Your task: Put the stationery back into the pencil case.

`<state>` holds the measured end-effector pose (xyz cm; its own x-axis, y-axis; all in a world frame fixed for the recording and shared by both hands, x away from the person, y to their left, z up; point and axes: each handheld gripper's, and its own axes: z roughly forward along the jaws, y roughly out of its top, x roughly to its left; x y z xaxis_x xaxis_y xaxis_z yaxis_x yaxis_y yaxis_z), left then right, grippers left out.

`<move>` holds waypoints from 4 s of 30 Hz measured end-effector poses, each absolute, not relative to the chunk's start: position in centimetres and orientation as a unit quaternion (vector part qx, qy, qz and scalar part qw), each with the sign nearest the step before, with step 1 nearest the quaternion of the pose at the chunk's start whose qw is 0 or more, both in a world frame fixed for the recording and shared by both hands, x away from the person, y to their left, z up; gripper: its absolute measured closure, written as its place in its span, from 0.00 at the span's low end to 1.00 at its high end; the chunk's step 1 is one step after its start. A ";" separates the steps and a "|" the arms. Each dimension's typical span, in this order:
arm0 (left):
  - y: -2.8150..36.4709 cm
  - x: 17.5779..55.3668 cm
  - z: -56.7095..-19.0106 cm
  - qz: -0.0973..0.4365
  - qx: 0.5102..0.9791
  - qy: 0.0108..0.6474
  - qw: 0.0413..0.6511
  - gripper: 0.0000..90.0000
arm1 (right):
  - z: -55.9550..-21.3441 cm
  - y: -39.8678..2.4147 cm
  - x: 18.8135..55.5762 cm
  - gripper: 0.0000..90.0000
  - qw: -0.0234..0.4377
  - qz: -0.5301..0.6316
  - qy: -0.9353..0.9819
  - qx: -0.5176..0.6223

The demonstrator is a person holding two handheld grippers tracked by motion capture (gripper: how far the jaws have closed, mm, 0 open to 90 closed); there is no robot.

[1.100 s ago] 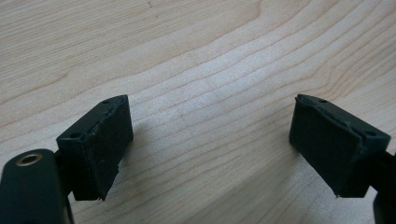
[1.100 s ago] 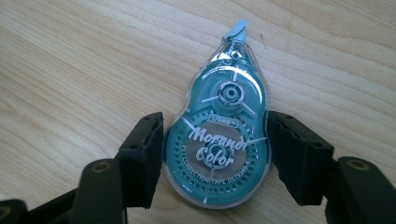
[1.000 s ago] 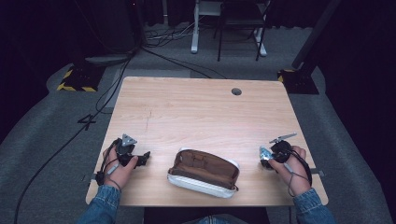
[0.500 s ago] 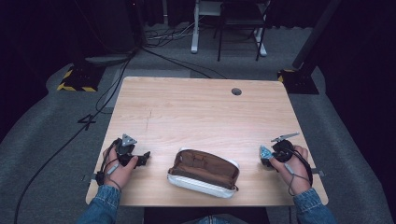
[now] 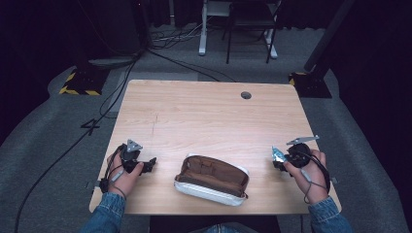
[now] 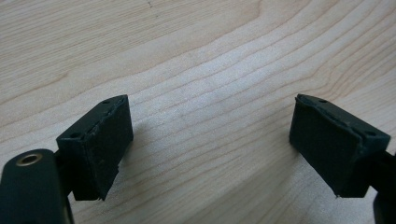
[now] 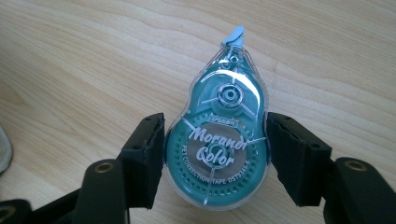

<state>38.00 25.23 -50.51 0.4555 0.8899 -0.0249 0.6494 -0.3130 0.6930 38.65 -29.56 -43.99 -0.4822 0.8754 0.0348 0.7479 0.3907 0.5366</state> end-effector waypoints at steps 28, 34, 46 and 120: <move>25.1 38.0 -50.5 0.187 0.786 0.491 0.325 0.15 | -38.5 -25.6 36.3 0.44 0.146 0.310 0.844 0.412; 25.1 38.0 -50.5 0.187 0.787 0.491 0.324 0.15 | -37.5 -24.2 35.5 0.44 0.134 0.324 0.854 0.384; 25.1 38.0 -50.5 0.186 0.787 0.492 0.324 0.15 | -35.9 -21.0 33.9 0.44 0.118 0.347 0.871 0.328; 24.9 38.2 -50.5 0.186 0.787 0.491 0.324 0.15 | -40.3 -11.0 33.0 0.44 0.087 0.266 0.951 0.130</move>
<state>38.16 24.94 -50.50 0.4477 0.8938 -0.0251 0.6527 -0.3075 0.6924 33.01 -11.03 -40.29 -0.9512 0.2935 -0.0956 0.2012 0.8244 0.5290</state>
